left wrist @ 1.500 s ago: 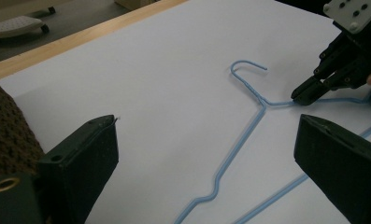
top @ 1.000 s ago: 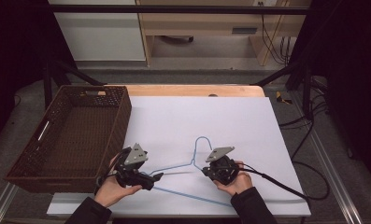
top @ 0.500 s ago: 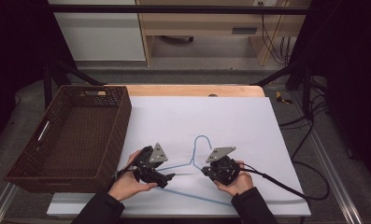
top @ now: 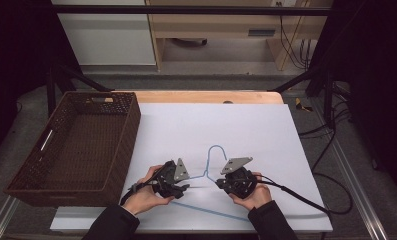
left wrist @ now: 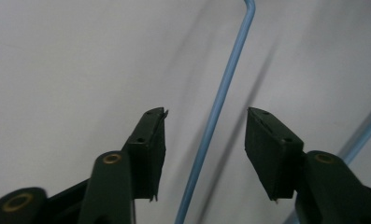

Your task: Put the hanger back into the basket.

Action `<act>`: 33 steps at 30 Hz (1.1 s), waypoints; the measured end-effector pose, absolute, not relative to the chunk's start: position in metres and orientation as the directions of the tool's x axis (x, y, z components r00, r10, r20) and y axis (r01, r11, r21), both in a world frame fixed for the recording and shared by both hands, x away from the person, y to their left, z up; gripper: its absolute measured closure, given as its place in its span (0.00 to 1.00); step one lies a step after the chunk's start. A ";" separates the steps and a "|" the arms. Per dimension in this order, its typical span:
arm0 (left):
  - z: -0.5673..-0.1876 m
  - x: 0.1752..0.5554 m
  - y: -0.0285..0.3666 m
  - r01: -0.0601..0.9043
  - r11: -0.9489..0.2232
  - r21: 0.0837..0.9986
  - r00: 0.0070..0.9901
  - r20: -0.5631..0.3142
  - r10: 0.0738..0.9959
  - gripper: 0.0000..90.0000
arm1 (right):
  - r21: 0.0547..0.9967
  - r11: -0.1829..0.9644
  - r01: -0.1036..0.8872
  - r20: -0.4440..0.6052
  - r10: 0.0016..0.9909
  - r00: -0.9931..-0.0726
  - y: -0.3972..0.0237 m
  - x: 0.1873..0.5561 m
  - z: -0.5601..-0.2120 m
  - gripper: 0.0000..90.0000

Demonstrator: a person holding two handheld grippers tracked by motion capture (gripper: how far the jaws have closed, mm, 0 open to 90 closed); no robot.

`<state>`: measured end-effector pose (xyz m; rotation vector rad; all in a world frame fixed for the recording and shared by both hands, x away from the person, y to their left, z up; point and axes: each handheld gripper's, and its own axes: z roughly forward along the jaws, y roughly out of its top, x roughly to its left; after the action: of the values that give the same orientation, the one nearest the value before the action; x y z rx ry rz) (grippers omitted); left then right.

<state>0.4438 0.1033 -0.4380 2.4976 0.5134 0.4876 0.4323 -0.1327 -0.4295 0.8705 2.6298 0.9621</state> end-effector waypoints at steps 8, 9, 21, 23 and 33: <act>-0.443 0.445 0.095 0.232 -0.818 0.526 0.864 0.274 0.422 0.73 | 0.645 0.614 0.456 0.008 0.591 -0.807 -0.133 0.432 -0.429 0.97; -0.445 0.445 0.094 0.230 -0.824 0.519 0.863 0.283 0.419 0.76 | 0.645 0.614 0.455 0.007 0.590 -0.807 -0.133 0.432 -0.429 0.97; -0.446 0.442 0.090 0.201 -0.848 0.491 0.850 0.343 0.400 0.90 | 0.648 0.610 0.456 0.012 0.590 -0.807 -0.134 0.432 -0.428 0.97; -0.445 0.441 0.090 0.198 -0.852 0.484 0.849 0.349 0.396 0.90 | 0.648 0.612 0.453 0.011 0.587 -0.809 -0.134 0.432 -0.428 0.97; -0.441 0.436 0.089 0.184 -0.855 0.485 0.859 0.344 0.380 0.92 | 0.650 0.610 0.453 0.017 0.584 -0.811 -0.137 0.431 -0.424 0.97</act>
<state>0.4361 0.0891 -0.4410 2.5893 0.4146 0.6057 0.4309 -0.1368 -0.4238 0.8604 2.6381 0.9831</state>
